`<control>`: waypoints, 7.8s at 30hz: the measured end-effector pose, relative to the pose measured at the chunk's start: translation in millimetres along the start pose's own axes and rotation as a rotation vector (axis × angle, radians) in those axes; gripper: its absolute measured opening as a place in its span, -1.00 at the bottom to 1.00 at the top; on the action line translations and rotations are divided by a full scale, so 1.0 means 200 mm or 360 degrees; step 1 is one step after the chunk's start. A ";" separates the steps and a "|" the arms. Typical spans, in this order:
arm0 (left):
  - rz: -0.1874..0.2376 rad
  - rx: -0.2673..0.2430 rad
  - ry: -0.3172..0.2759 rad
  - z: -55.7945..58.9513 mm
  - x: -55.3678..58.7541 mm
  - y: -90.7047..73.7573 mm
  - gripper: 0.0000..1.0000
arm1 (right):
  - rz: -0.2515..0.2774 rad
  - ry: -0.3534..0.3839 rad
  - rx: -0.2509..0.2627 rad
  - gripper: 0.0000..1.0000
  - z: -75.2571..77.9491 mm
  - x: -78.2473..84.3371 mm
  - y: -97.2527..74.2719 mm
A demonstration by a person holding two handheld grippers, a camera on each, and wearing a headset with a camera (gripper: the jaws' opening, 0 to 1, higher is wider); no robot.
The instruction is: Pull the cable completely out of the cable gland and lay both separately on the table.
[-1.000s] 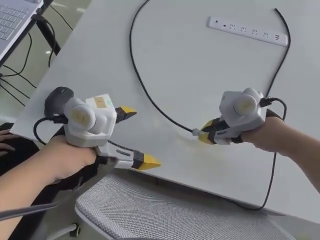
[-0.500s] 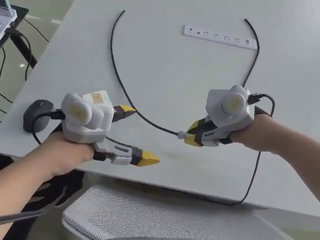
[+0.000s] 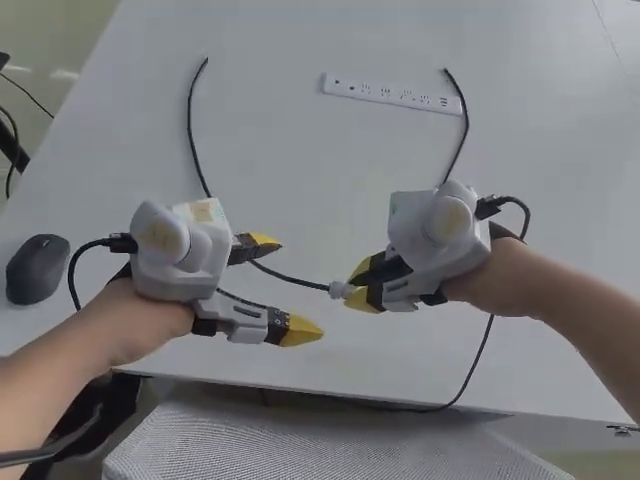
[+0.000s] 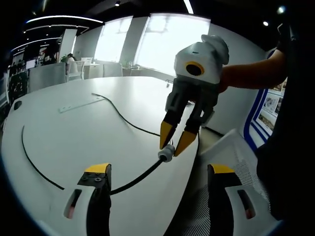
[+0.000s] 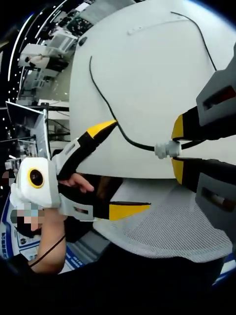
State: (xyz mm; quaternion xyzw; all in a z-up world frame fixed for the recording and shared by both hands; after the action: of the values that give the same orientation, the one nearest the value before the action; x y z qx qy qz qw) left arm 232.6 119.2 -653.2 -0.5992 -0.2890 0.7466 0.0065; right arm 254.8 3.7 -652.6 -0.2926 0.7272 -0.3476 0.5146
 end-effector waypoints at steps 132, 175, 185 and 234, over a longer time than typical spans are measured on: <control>0.0261 0.0351 -0.0041 0.10 -0.20 0.07 -0.70 | 0.0398 -0.0126 -0.0286 -0.86 -0.12 -0.06 -0.25; 0.0284 0.0398 -0.0019 0.14 -0.22 0.08 -0.70 | 0.0528 0.0891 -0.0874 -0.61 -0.02 -0.01 -0.30; 0.0284 0.0406 0.0035 0.14 -0.24 0.09 -0.70 | 0.0446 0.0896 -0.0930 -0.69 -0.03 0.01 -0.27; 0.0260 0.0417 -0.0071 0.15 -0.22 0.08 -0.70 | 0.0426 -0.0283 -0.0058 -0.84 -0.16 -0.01 -0.28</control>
State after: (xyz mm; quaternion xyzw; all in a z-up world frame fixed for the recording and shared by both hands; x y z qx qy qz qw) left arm 224.0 76.6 -617.1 -0.5981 -0.1396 0.7890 0.0175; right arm 229.2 -20.9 -598.8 -0.2319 0.7174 -0.2355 0.6133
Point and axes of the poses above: the centre of the closed fingertips' face, and the gripper's own axes: y roughly forward along the fingers, z roughly to its right, x roughly out of its underside, the point moved 6 cm from there along -y, roughly backward along the fingers, and after that the axes turned 11 degrees about y, right-handed, at the moved point
